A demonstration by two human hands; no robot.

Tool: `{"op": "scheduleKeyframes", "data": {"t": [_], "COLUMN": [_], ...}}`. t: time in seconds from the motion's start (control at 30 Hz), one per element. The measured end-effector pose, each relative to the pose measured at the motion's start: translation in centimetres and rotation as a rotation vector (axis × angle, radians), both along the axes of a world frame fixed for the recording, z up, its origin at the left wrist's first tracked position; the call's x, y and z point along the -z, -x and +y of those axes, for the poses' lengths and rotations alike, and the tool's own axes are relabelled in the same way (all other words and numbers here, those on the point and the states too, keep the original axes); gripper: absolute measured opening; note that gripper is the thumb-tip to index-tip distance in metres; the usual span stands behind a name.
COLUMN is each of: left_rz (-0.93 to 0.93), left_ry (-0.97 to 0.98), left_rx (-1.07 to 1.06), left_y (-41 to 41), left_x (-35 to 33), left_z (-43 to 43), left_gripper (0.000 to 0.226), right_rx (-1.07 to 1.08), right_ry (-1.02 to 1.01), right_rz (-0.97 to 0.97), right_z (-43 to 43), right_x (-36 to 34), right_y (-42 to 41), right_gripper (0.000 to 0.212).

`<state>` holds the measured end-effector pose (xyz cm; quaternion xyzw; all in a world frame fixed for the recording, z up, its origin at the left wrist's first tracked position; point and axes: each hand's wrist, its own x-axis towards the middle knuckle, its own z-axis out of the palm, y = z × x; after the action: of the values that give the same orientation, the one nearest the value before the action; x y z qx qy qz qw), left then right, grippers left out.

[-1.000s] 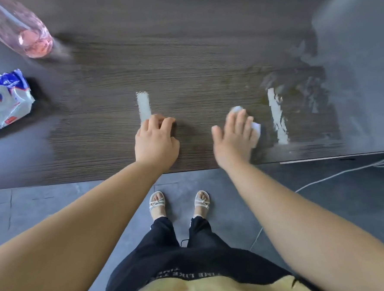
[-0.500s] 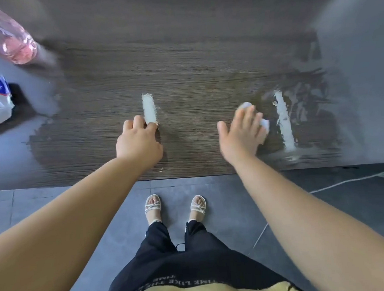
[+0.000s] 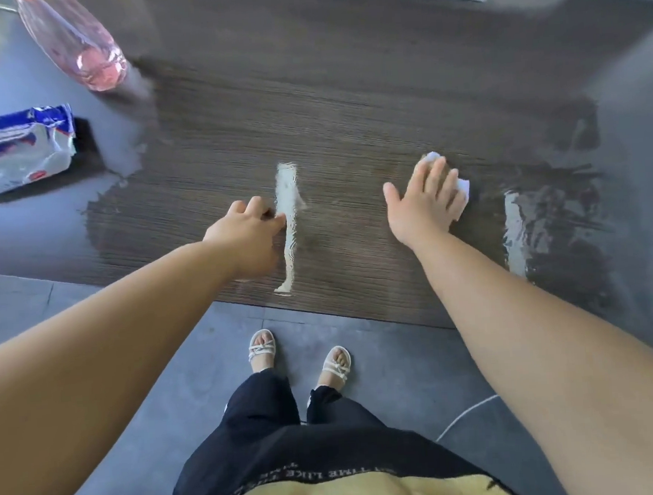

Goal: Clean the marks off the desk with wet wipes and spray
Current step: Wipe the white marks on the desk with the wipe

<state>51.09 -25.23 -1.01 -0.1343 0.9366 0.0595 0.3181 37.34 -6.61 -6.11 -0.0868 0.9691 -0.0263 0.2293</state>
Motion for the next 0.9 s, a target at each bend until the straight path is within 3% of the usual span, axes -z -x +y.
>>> {"op": "scheduleKeyframes", "data": {"t": [0.07, 0.17, 0.23, 0.3, 0.4, 0.47, 0.53, 0.63, 0.7, 0.73, 0.8, 0.9], "left_rz": [0.001, 0.023, 0.025, 0.014, 0.008, -0.013, 0.007, 0.181, 0.246, 0.231, 0.143, 0.034], "left_ry": [-0.011, -0.036, -0.046, -0.057, -0.075, -0.115, -0.206, -0.236, -0.163, -0.134, -0.076, -0.005], "left_rx": [-0.002, -0.019, -0.013, 0.0, 0.011, -0.019, -0.102, -0.24, -0.293, -0.304, -0.284, -0.232], "left_y": [-0.2, -0.3, -0.3, -0.1, 0.8, 1.4, 2.2, 3.6, 4.4, 4.8, 5.3, 5.6], "left_x": [0.1, 0.0, 0.0, -0.2, -0.5, -0.6, -0.6, -0.5, -0.4, -0.5, -0.7, -0.1], "left_z": [-0.2, -0.4, -0.5, -0.7, -1.2, -1.6, -2.4, -4.4, -6.3, -7.4, -9.5, -11.3], "left_gripper": [0.067, 0.065, 0.063, 0.063, 0.053, 0.044, 0.035, 0.03, 0.042, 0.056, 0.09, 0.118], "right_rx": [-0.262, -0.841, -1.041, -0.904, -0.321, -0.087, -0.182, -0.723, -0.998, -1.022, -0.836, -0.248], "right_ry": [0.03, 0.106, 0.118, 0.109, 0.025, 0.009, 0.013, 0.081, 0.094, 0.097, 0.062, 0.025], "right_rz": [0.023, -0.016, -0.024, 0.04, 0.01, 0.02, 0.033, -0.002, -0.055, -0.051, 0.008, 0.024], "right_z": [-2.9, -2.5, 0.2, 2.3, 2.1, -1.2, -4.7, -6.6, -5.2, -4.3, -3.0, -4.5], "right_x": [0.1, -0.1, -0.2, -0.1, -0.4, -0.4, -0.3, -0.4, -1.0, -0.9, -0.5, -0.5], "right_y": [-2.2, -5.6, -3.8, -0.1, 4.1, 3.4, 0.7, -4.7, -4.4, -3.0, 0.6, 5.0], "right_gripper": [0.071, 0.07, 0.069, 0.074, 0.061, 0.063, 0.068, 0.069, 0.066, 0.064, 0.061, 0.058]}}
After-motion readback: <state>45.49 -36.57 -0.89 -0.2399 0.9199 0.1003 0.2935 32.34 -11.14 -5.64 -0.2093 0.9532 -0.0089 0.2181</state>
